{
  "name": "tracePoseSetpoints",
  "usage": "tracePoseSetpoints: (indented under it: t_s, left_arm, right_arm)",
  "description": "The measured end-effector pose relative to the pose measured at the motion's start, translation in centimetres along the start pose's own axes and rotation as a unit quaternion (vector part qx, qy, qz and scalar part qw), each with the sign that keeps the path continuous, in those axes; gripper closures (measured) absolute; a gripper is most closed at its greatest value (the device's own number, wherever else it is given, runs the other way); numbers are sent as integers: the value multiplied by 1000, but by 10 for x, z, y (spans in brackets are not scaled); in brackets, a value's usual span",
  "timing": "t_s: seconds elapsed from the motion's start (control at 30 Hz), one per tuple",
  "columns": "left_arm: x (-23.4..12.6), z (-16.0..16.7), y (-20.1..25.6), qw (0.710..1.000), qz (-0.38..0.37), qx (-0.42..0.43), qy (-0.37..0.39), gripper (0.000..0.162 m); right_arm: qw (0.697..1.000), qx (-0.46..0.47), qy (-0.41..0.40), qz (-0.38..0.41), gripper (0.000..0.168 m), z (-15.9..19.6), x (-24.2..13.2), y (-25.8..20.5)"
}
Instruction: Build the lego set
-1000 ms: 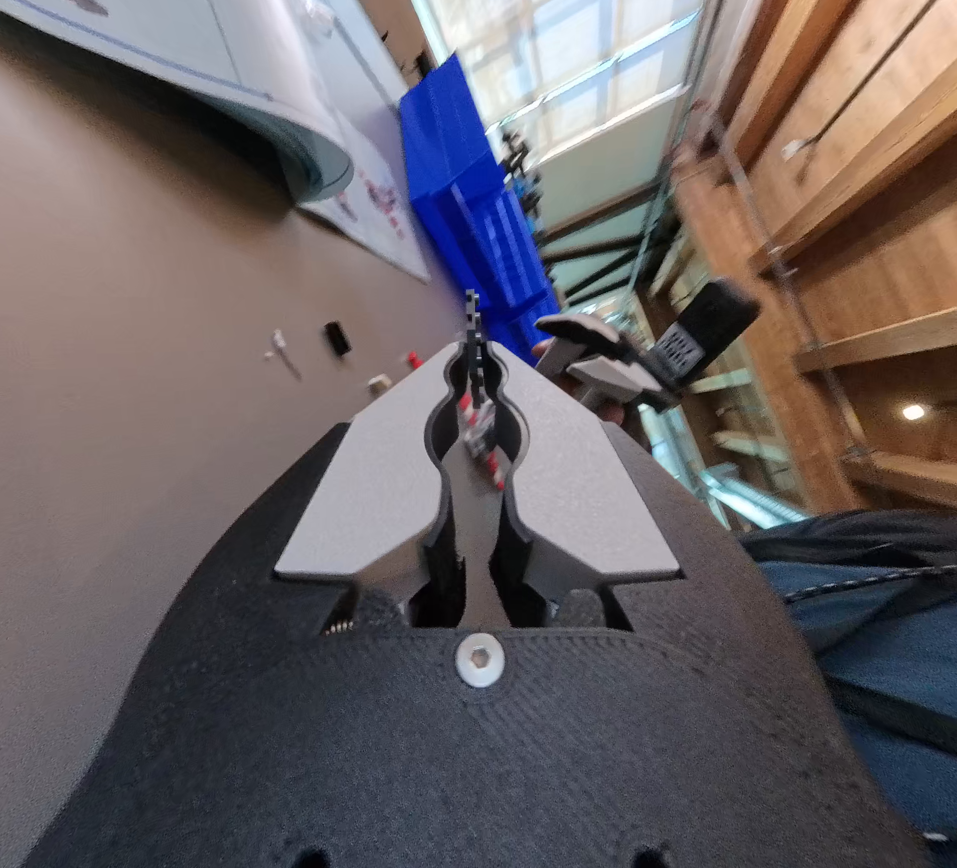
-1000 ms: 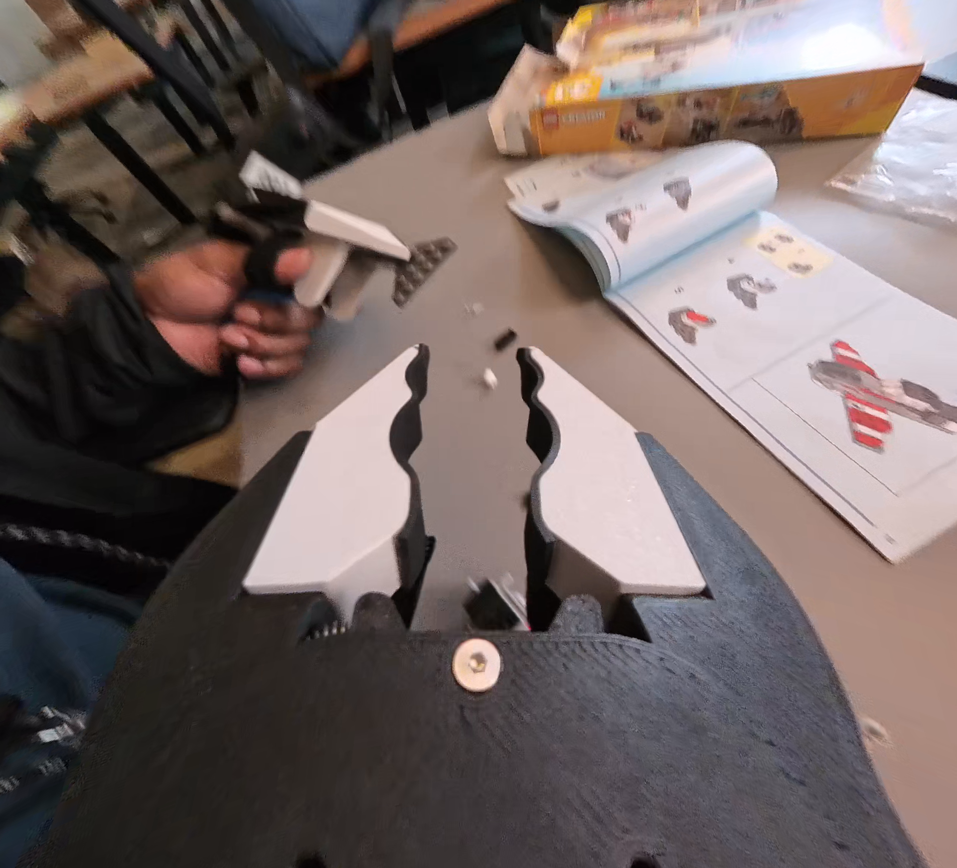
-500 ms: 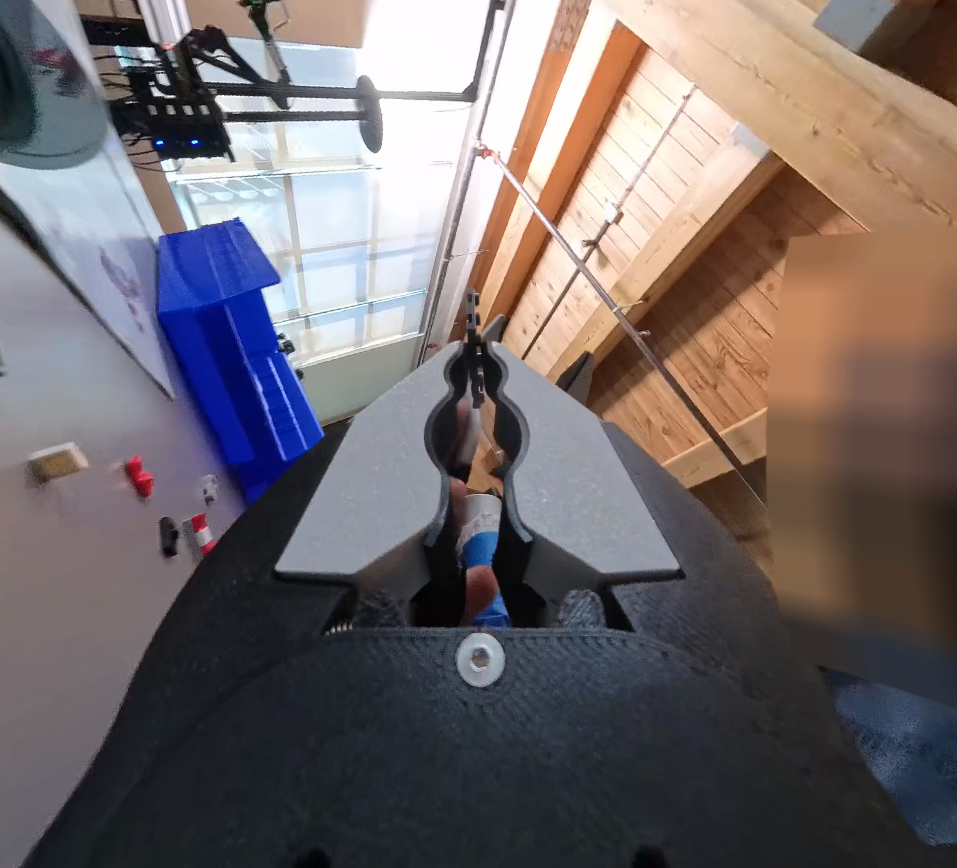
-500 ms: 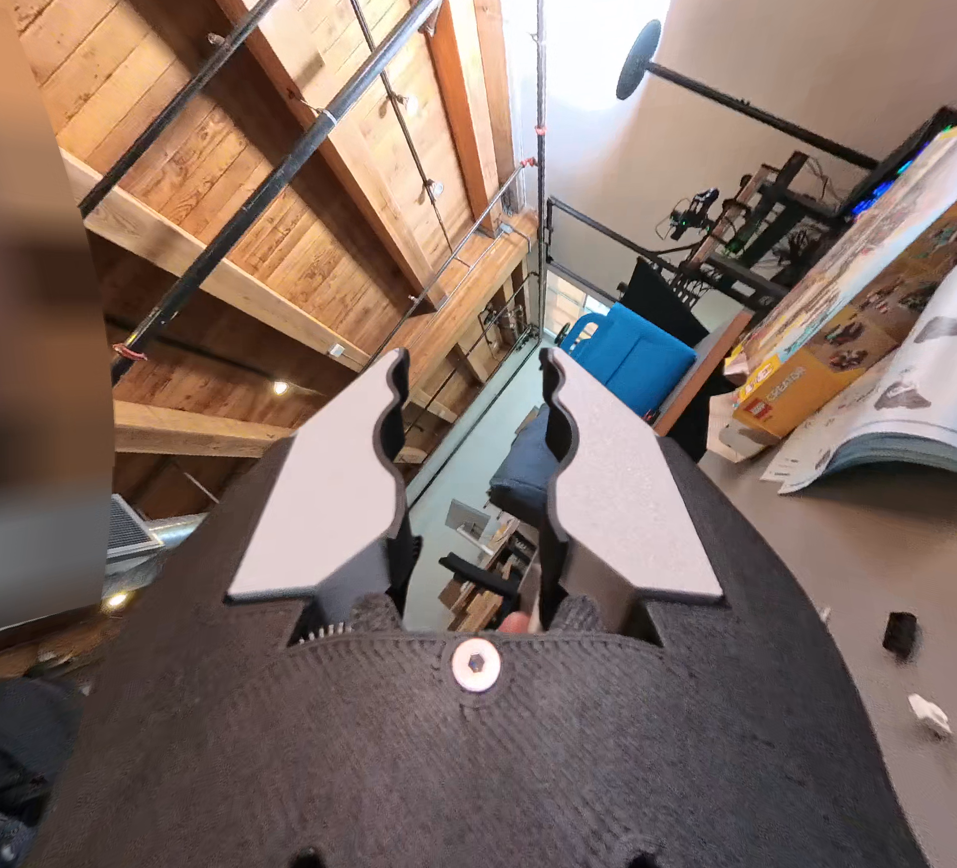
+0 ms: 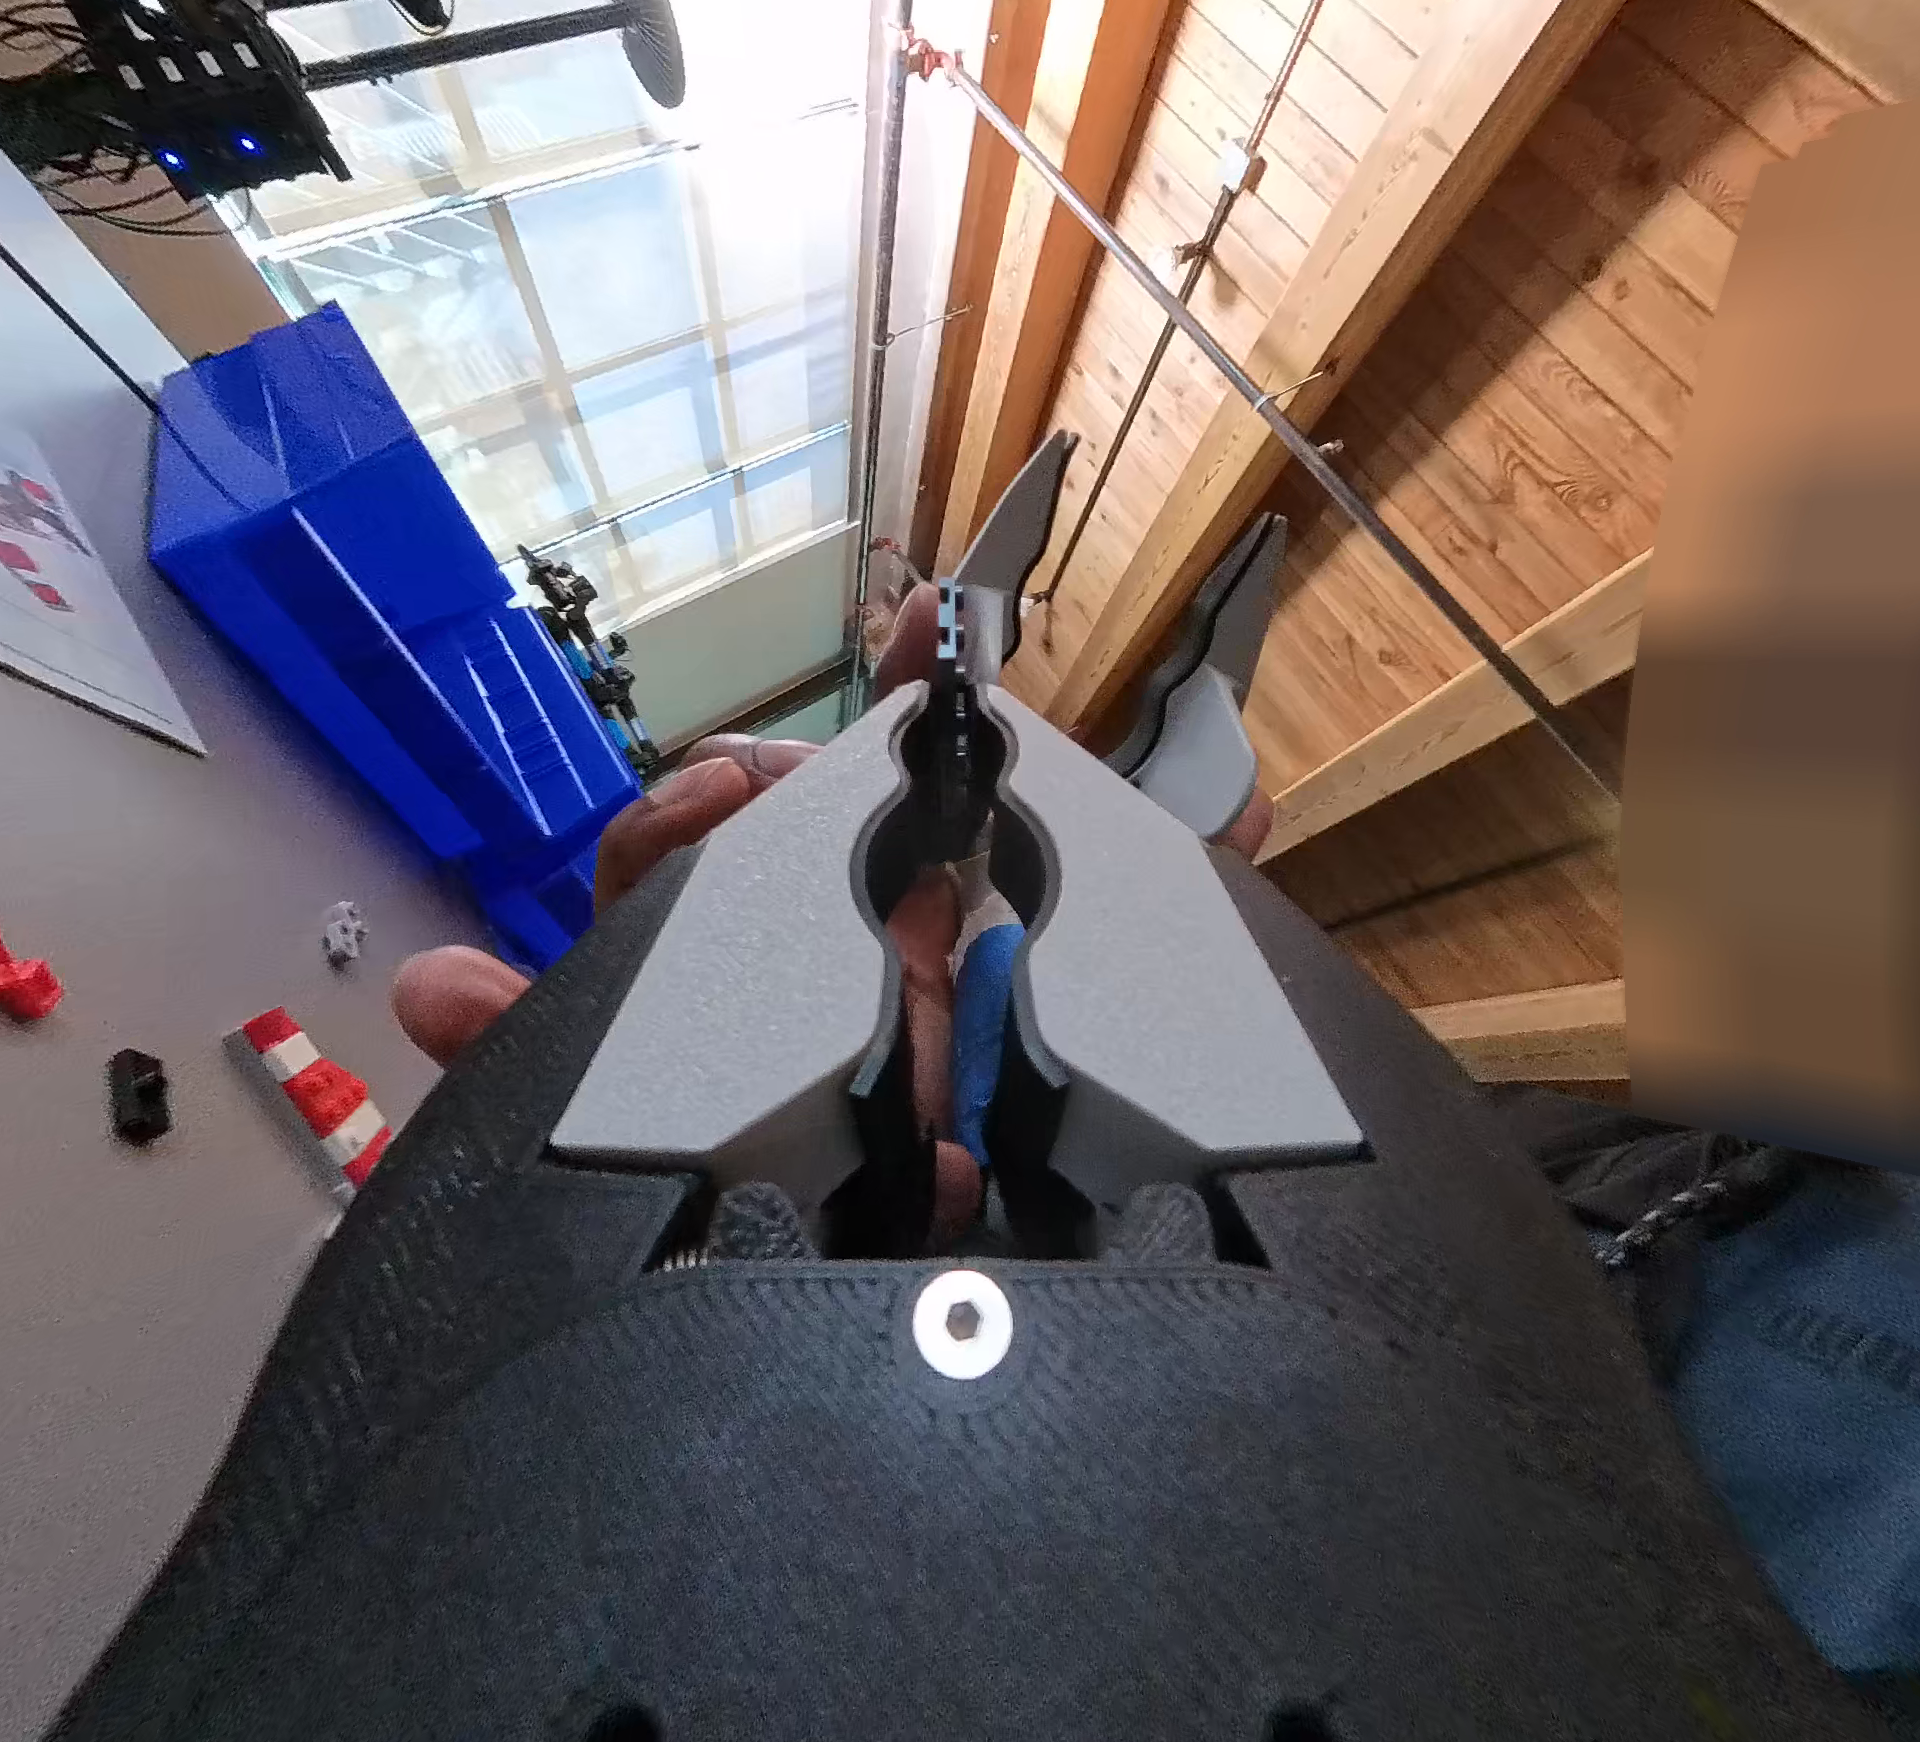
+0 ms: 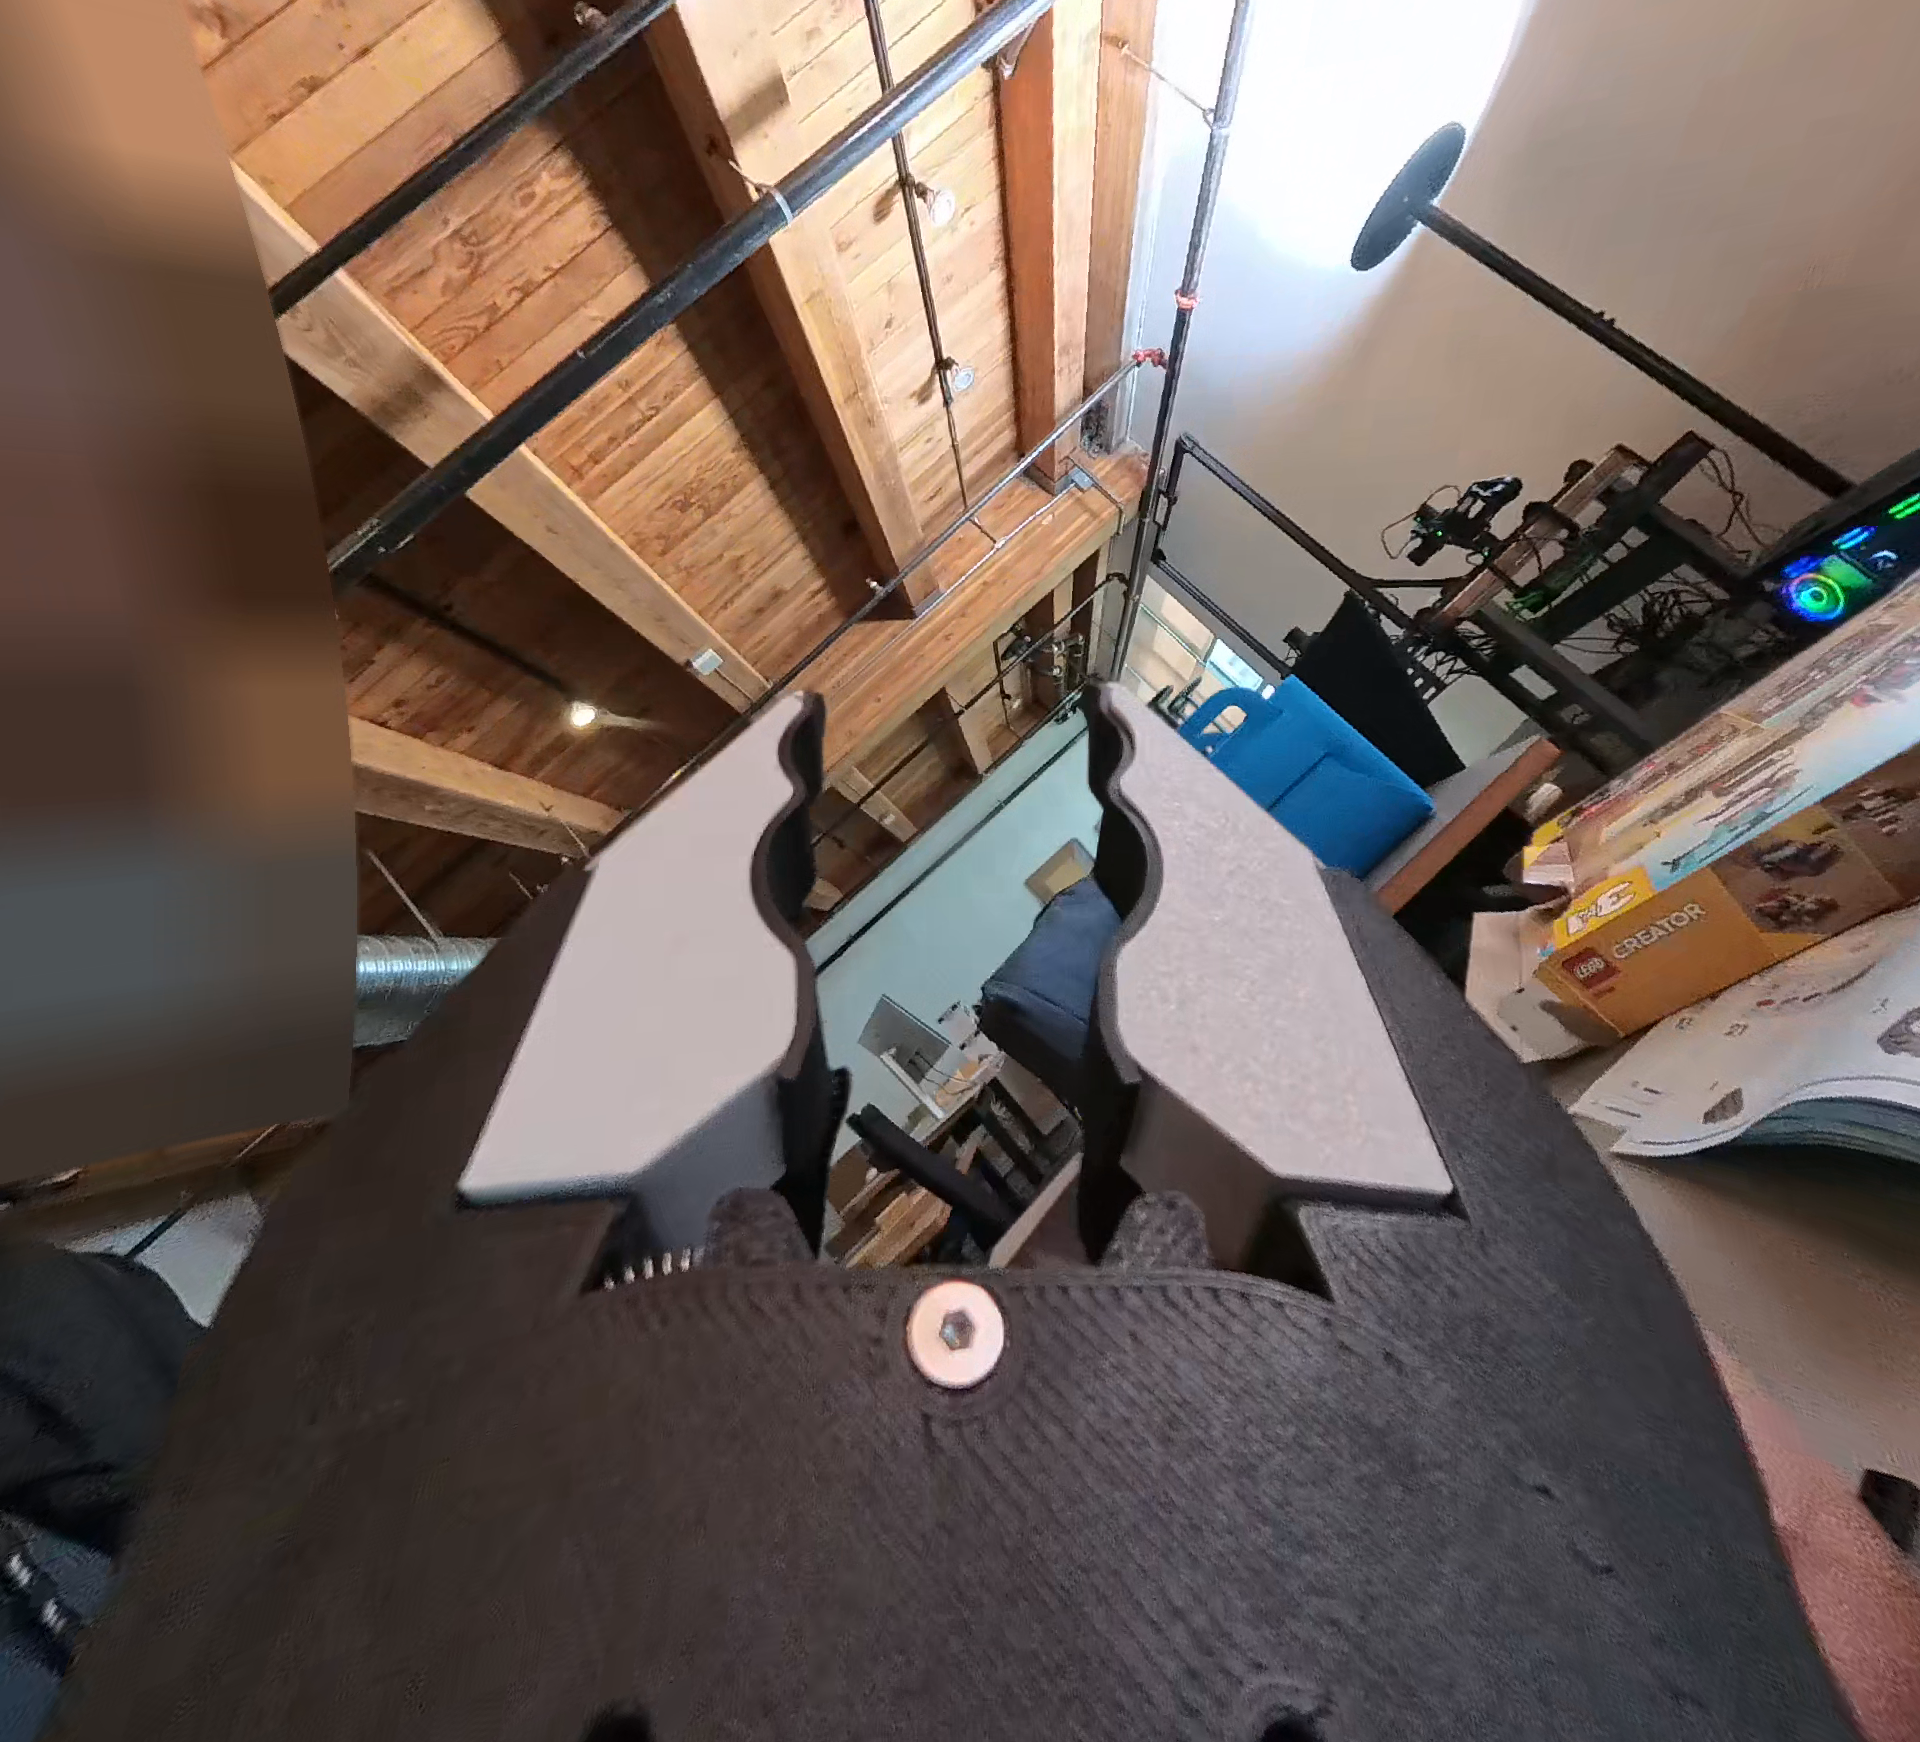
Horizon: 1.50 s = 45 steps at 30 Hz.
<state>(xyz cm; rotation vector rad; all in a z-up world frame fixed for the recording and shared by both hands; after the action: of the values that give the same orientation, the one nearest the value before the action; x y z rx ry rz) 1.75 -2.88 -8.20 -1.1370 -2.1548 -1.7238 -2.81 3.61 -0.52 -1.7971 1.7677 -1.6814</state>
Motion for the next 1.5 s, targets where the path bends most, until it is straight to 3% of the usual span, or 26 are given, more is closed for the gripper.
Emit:
tracePoseSetpoints:
  t_s: [0.2, 0.43, 0.63, 0.77, 0.9, 1.0, 1.1, 1.27, 1.33, 1.5]
  left_arm:
    - [-1, 3, 1, 1000, 0, -21, 15, 156]
    - [-2, 11, -2, 999, -27, -30, 15, 156]
    - [-1, 12, -2, 999, -20, -26, 10, 157]
    - [-10, 2, -3, 999, -38, 3, 36, 157]
    - [-23, -16, -4, 994, -77, 59, 54, 157]
    - [-34, -32, -5, 988, -104, 103, 51, 157]
    - [-44, -46, -11, 983, -137, 113, 40, 157]
    - [-65, -62, -27, 979, -189, 69, 27, 157]
    - [-72, -64, -33, 977, -209, 50, 17, 157]
    - [-81, -58, -46, 968, -251, 13, -21, 157]
  right_arm:
    - [1000, -6, -14, 7, 115, 2, 1, -2]
    - [998, -46, -27, 42, 131, 7, -2, -7]
    - [998, -48, -10, 40, 167, 2, -8, -9]
    - [998, -45, -4, 43, 168, 3, -12, -2]
    - [990, -124, -3, 69, 167, -5, -14, 1]
    - [970, -217, -35, 101, 168, -13, -13, -1]
    - [936, -279, -141, 160, 167, -10, -11, 11]
    - [826, -395, -341, 215, 162, 5, -21, 41]
    - [786, -409, -406, 223, 156, 8, -26, 53]
    - [726, -380, -535, 205, 149, 18, -39, 83]
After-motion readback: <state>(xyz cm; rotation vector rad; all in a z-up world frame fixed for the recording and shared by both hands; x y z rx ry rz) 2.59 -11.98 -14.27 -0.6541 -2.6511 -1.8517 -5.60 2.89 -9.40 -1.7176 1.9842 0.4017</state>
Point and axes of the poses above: each gripper's, where its closed fingertips meet, x out along the fingers, z out of its underside, y = z × x across the jaws, the point moved 6 cm from there along -x, back along the fingers, and after that the axes turned 7 degrees about x, right-handed, at the moved point
